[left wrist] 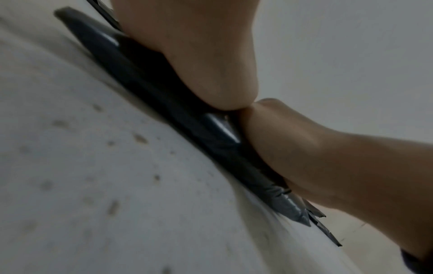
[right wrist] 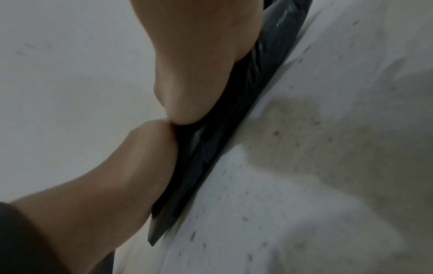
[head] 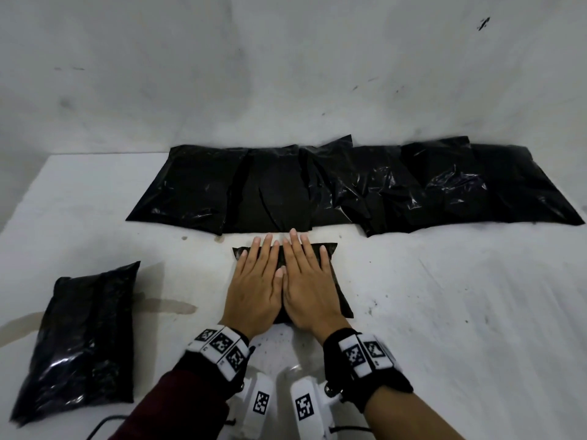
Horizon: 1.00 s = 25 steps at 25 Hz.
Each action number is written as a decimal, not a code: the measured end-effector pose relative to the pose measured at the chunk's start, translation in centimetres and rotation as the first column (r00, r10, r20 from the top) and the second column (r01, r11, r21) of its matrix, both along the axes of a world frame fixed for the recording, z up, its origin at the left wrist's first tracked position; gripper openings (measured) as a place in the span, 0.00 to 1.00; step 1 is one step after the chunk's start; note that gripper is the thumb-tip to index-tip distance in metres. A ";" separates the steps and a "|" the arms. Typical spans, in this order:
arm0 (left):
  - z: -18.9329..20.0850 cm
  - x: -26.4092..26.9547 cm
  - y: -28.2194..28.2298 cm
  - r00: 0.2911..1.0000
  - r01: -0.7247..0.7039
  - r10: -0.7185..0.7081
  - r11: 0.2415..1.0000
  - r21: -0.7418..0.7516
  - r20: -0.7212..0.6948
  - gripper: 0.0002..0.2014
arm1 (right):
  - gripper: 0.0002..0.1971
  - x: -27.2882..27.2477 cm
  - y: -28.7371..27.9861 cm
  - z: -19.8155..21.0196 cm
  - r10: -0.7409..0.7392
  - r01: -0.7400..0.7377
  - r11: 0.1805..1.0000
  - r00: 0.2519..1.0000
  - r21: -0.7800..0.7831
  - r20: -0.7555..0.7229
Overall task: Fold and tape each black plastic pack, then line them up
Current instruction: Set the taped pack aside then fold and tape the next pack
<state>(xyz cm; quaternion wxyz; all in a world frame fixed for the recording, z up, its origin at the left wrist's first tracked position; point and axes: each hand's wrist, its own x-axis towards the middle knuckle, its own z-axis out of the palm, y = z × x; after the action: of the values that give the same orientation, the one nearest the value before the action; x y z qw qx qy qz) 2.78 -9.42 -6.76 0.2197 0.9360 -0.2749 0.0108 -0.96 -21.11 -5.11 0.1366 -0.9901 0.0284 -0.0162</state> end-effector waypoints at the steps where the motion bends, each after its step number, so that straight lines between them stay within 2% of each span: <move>1: -0.2 0.0 0.0 1.000 0.000 0.000 1.000 0.003 0.020 0.28 | 0.32 -0.1 0.1 -0.1 -0.011 0.011 1.000 1.000 -0.004 0.006; 4: -0.3 0.2 -0.2 0.999 -0.012 0.011 1.000 0.007 0.041 0.27 | 0.32 0.3 0.2 0.0 -0.020 0.021 1.000 1.000 0.006 -0.009; 8: 0.4 0.4 -0.2 0.999 -0.026 0.027 0.999 0.027 -0.037 0.30 | 0.36 0.5 -0.3 0.5 -0.007 0.013 0.997 0.997 0.078 -0.074; 12: 0.4 0.4 0.4 0.985 -0.089 0.087 0.996 -0.002 -0.151 0.36 | 0.42 0.1 0.1 0.7 -0.233 0.239 0.961 0.971 0.135 -0.063; 14: 0.2 0.4 0.6 0.972 -0.114 0.100 0.992 -0.053 -0.214 0.40 | 0.48 0.2 -0.1 1.3 -0.337 0.370 0.891 0.928 0.264 -0.161; 16: 0.3 0.4 0.5 0.955 -0.143 0.110 0.984 -0.102 -0.276 0.41 | 0.53 0.5 -0.9 2.0 -0.375 0.480 0.762 0.875 0.435 -0.307; 19: 1.5 0.7 0.1 0.879 -0.286 0.157 0.929 -0.236 -0.450 0.35 | 0.44 0.7 -2.5 2.9 -0.367 0.523 0.584 0.852 0.620 -0.373; 21: 2.4 1.4 0.1 0.833 -0.374 0.192 0.887 -0.272 -0.518 0.33 | 0.37 0.7 -2.9 3.2 -0.409 0.504 0.527 0.856 0.685 -0.315; 22: 2.5 1.5 -0.1 0.862 -0.330 0.197 0.918 -0.222 -0.467 0.32 | 0.36 0.8 -3.0 3.1 -0.420 0.472 0.564 0.871 0.678 -0.256; 23: 2.4 1.6 -0.4 0.911 -0.248 0.179 0.957 -0.149 -0.372 0.31 | 0.35 0.8 -3.0 2.9 -0.391 0.417 0.645 0.900 0.640 -0.193; 25: 1.7 1.4 -1.0 0.979 -0.093 0.089 0.996 -0.014 -0.182 0.33 | 0.36 0.6 -2.7 2.0 -0.236 0.265 0.821 0.964 0.506 -0.121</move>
<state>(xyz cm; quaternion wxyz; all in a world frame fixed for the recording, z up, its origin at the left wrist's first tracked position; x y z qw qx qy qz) 4.18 -10.40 -5.07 0.2537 0.9421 -0.2105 -0.0615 -0.35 -23.84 -3.14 0.3935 -0.9044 0.1650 0.0003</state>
